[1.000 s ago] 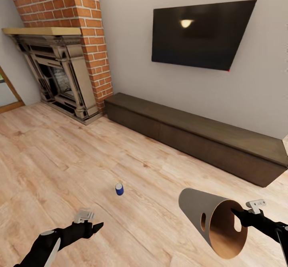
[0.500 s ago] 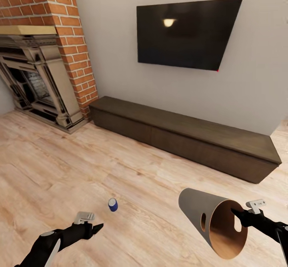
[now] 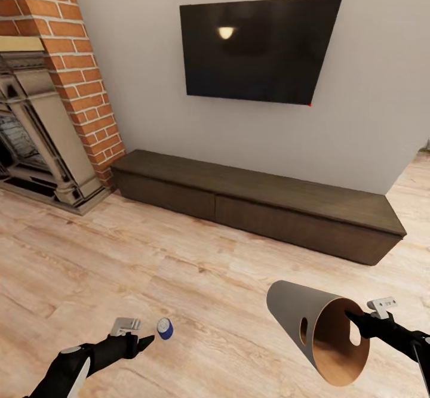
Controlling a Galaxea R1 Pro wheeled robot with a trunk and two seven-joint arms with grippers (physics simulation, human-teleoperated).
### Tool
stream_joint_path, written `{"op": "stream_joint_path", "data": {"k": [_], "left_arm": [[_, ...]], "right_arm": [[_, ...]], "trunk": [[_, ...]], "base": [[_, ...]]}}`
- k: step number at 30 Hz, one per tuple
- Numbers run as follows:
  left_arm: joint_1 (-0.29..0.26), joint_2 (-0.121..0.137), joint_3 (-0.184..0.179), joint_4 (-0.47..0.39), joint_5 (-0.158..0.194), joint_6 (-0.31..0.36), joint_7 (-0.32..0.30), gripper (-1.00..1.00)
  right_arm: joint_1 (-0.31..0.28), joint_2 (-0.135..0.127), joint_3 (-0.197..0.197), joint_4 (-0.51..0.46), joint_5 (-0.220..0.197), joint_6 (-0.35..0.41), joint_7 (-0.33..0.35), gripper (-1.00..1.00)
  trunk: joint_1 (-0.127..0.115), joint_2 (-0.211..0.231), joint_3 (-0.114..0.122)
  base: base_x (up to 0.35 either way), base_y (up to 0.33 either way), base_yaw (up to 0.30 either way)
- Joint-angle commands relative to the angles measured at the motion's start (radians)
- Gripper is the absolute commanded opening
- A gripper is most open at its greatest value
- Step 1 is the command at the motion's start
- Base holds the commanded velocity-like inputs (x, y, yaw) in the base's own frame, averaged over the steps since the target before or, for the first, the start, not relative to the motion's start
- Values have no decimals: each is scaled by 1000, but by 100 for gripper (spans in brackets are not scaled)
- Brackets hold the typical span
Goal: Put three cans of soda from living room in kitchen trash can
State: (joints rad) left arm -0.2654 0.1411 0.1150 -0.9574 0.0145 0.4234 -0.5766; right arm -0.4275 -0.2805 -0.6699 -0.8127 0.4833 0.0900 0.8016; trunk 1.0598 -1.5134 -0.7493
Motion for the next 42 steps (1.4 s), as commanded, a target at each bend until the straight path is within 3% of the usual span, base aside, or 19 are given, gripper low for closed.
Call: {"op": "stream_joint_path", "data": {"k": [1,17,26,42], "left_arm": [[0,0,0,0,0,0,0,100],[0,-1,-3,0,1,-10,0,100],[0,-2,-36,0,-1,-13,1,100],[0,-4,-39,2,-3,-12,3,100]], "right_arm": [[0,0,0,0,-6,2,5,-100],[0,1,-1,1,-6,2,5,-100],[0,1,-1,1,-6,2,5,-100],[0,8,-1,1,-6,1,5,-100]], "trunk": [[0,0,0],[0,0,3],[0,0,8],[0,0,12]], "base": [[200,278,-245],[219,241,-248],[258,30,-250],[136,6,-121]]}}
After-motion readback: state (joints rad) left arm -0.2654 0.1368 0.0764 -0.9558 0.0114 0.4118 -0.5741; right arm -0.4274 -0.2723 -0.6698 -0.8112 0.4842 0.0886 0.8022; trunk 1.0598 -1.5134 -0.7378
